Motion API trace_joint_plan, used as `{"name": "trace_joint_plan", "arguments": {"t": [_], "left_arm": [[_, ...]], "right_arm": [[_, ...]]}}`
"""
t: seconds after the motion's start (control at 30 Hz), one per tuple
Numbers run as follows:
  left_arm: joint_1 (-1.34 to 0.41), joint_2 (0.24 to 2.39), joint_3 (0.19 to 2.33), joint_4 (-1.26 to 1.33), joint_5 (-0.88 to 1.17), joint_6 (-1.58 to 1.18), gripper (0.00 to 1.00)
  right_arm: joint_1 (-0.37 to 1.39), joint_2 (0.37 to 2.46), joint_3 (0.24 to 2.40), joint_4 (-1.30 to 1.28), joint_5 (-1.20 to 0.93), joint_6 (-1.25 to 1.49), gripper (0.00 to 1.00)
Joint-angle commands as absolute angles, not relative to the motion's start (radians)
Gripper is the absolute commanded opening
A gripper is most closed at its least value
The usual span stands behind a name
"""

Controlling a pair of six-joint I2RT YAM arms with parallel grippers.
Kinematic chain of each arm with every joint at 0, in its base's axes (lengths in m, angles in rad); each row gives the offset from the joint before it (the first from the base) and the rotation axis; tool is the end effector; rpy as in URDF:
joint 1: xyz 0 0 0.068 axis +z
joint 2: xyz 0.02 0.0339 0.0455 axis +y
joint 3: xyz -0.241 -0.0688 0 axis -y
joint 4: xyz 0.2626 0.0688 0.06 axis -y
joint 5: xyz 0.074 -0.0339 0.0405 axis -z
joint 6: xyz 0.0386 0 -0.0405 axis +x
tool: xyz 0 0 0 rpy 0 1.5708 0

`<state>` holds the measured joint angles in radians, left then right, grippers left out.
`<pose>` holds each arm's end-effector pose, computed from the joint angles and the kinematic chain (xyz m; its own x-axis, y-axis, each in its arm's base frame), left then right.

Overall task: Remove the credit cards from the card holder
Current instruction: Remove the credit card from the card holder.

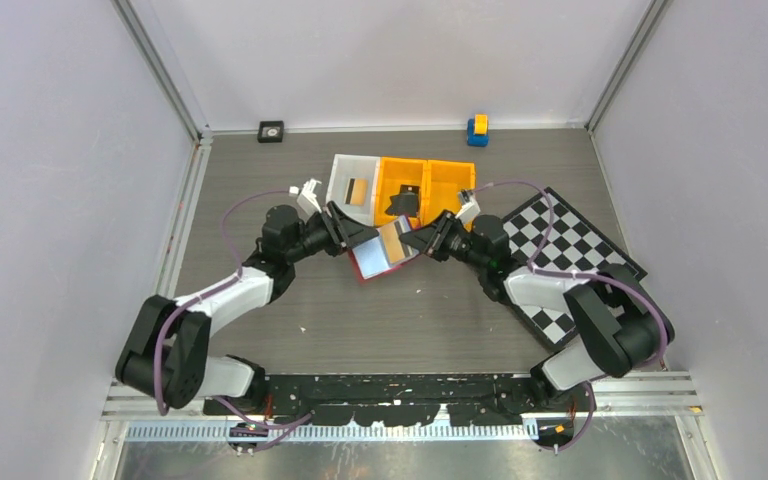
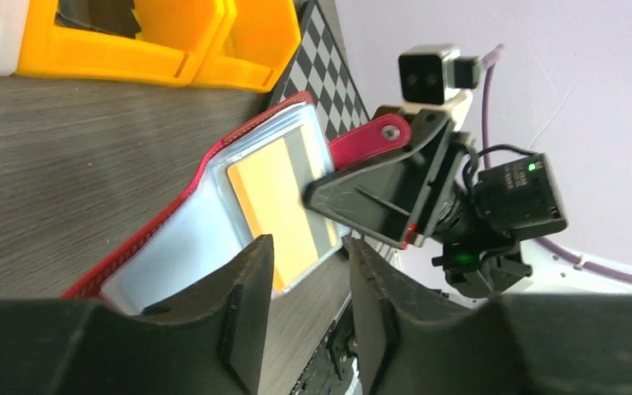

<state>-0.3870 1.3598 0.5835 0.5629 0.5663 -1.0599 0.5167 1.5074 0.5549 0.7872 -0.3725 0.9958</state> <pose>0.2729 -0.1336 0.1854 -0.7973 -0.4700 -0.3788 0.2221 0.3551 -0.9081 0.2663 0.1675 0.1567 -0.7259 0.4866 -0.4862 -0.2999 0.4122 0.8603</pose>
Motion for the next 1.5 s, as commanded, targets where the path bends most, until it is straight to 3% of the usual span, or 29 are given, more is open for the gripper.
{"name": "trace_joint_plan", "arguments": {"t": [0.0, 0.13, 0.2, 0.3, 0.53, 0.7, 0.87, 1.33, 1.47], "left_arm": [[-0.390, 1.268, 0.625, 0.433, 0.486, -0.954, 0.46], [-0.390, 1.249, 0.616, 0.423, 0.476, -0.946, 0.65], [-0.391, 1.254, 0.611, 0.430, 0.474, -0.945, 0.80], [-0.391, 1.277, 0.609, 0.444, 0.482, -0.954, 0.89], [-0.393, 1.357, 0.606, 0.528, 0.527, -0.995, 0.99], [-0.411, 1.392, 0.613, 0.603, 0.576, -1.006, 1.00], [-0.425, 1.435, 0.616, 0.725, 0.633, -1.047, 0.82], [-0.425, 1.404, 0.640, 0.682, 0.646, -1.013, 0.01], [-0.424, 1.386, 0.673, 0.586, 0.646, -0.965, 0.00]], "right_arm": [[0.493, 1.378, 0.509, 0.703, -0.233, 0.950, 0.00], [0.484, 1.294, 0.465, 0.698, -0.155, 0.948, 0.01], [0.482, 1.270, 0.451, 0.711, -0.146, 0.950, 0.01], [0.480, 1.256, 0.442, 0.746, -0.169, 0.956, 0.01], [0.472, 1.256, 0.439, 0.820, -0.239, 0.985, 0.00], [0.469, 1.251, 0.442, 0.834, -0.264, 0.996, 0.01], [0.468, 1.314, 0.469, 0.887, -0.343, 1.027, 0.00], [0.466, 1.323, 0.501, 0.823, -0.395, 0.976, 0.01], [0.465, 1.290, 0.551, 0.714, -0.461, 0.875, 0.08]]}}
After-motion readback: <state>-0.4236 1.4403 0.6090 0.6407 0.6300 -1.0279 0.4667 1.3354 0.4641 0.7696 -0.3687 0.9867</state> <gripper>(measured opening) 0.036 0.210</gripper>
